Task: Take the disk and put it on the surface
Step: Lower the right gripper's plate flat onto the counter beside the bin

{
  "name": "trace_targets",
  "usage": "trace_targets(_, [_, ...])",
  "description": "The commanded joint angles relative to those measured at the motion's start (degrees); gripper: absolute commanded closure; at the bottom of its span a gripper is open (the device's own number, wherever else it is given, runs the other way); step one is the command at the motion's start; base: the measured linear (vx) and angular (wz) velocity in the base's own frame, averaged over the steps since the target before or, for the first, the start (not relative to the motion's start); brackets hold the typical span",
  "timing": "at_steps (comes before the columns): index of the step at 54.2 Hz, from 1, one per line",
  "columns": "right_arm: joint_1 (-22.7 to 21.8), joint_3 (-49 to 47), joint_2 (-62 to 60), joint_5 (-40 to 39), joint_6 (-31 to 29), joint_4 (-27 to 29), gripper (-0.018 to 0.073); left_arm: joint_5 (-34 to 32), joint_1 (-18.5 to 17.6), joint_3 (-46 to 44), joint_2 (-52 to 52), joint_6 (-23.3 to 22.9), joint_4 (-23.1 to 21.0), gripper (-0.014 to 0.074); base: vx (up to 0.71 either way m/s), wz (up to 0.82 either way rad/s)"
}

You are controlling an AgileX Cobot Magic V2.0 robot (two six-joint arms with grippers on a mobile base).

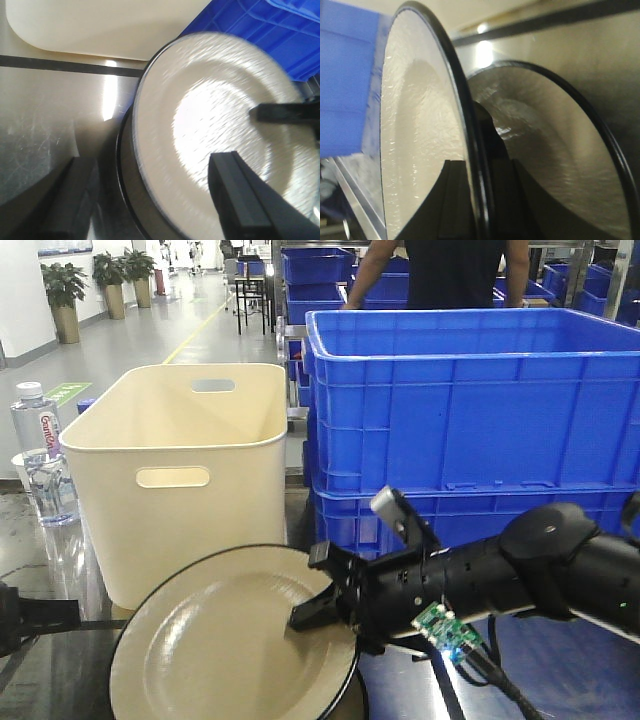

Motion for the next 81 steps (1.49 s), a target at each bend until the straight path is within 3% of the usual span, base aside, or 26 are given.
trace_targets(1, [0.0,-2.34,-1.95,0.9,-2.05,5.61,0.051,-2.08,-0.09,-1.59,-0.88,-0.13,-2.85,0.0025,0.0,0.0])
trace_targets(13, [0.0,-2.34,-0.96,2.48,-5.33,3.58,0.0398,-2.76,-0.09,-1.59,-0.88,-0.13,-2.85,0.0025,0.0,0.0])
trace_targets(27, [-0.1,-2.34,-0.96,1.97,-8.46,-1.09,0.0114,-3.73,-0.09,-1.59,-0.88,-0.13,-2.85,0.0025,0.0,0.0])
trace_targets(34, [-0.2,-2.85,-0.96,1.98,-10.98,-7.21,-0.0005,-3.72,-0.09,-1.59,-0.88,-0.13,-2.79,0.0025,0.0,0.0])
trace_targets(56, [-0.2,-12.52,-7.05,3.23,-3.7,-32.4,-0.003,-3.61,-0.09,-1.59,-0.88,-0.13,-2.67,0.0029,0.0,0.0])
trace_targets(62, [-0.2,-12.71,-10.07,3.55,-1.91,-37.1,-0.003,-4.18,-0.09,-1.59,-0.88,-0.13,-2.42,0.005,0.0,0.0])
trace_targets(71, [-0.2,-12.71,-13.02,4.14,-1.96,-37.98,-0.0022,-7.93,-0.09,-1.59,-0.93,-0.13,-2.48,0.0153,0.0,0.0])
trace_targets(81, [-0.2,-12.71,-13.81,4.14,-1.96,-37.98,-0.0022,-13.19,-0.09,-1.59,-0.93,0.29,-2.48,0.0456,0.0,0.0])
